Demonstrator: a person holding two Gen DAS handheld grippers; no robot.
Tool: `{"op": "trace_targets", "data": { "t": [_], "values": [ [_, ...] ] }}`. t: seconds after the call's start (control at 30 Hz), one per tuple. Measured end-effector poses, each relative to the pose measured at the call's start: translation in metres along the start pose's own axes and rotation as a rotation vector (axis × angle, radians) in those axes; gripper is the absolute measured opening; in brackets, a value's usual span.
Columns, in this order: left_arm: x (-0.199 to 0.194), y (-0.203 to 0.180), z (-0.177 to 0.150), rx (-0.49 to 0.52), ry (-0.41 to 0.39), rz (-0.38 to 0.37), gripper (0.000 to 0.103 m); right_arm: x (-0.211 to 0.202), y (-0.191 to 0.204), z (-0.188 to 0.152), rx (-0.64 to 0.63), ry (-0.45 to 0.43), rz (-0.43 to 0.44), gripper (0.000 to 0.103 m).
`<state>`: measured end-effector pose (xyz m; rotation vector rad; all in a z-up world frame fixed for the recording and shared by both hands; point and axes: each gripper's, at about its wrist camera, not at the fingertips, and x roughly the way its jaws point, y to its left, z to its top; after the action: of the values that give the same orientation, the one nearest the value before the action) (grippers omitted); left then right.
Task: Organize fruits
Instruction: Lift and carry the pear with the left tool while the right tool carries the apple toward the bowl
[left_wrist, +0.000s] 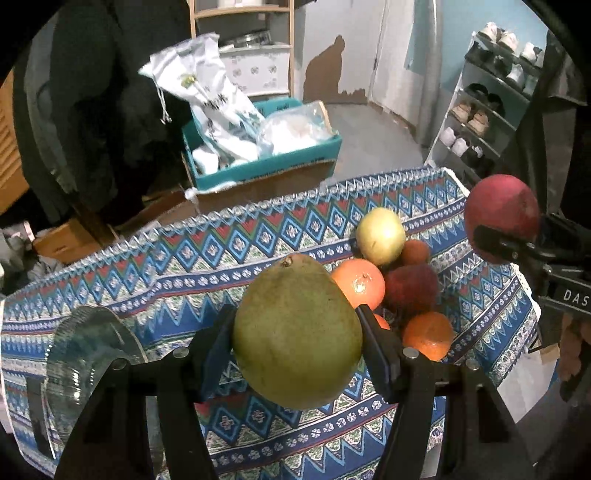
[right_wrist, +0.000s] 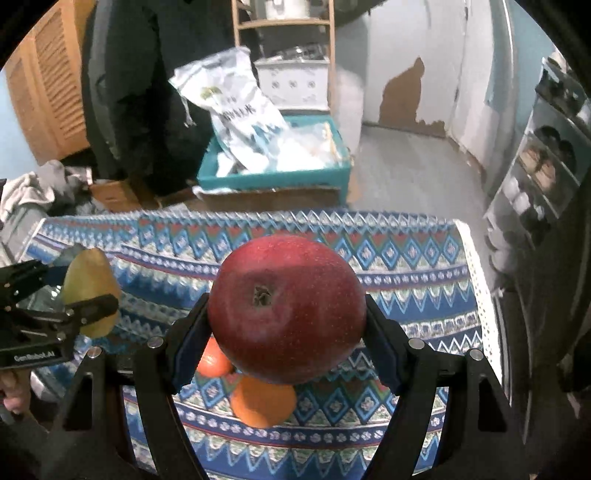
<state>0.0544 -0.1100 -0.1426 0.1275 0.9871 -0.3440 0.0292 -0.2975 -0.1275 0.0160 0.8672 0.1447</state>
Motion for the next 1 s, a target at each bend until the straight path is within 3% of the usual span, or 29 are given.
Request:
{"op": "trace_targets", "data": {
  "t": [0.43, 1.0],
  "values": [
    [-0.058, 0.018, 0.004, 0.001, -0.131, 0.036, 0.066, -0.035, 0.037, 0.028, -0.041, -0.096, 0.065, 0.077],
    [-0.115, 0.047, 0.006, -0.064, -0.239, 0.032, 0.066, -0.060, 0.084, 0.055, -0.095, -0.171, 0.146, 0.077]
  ]
}}
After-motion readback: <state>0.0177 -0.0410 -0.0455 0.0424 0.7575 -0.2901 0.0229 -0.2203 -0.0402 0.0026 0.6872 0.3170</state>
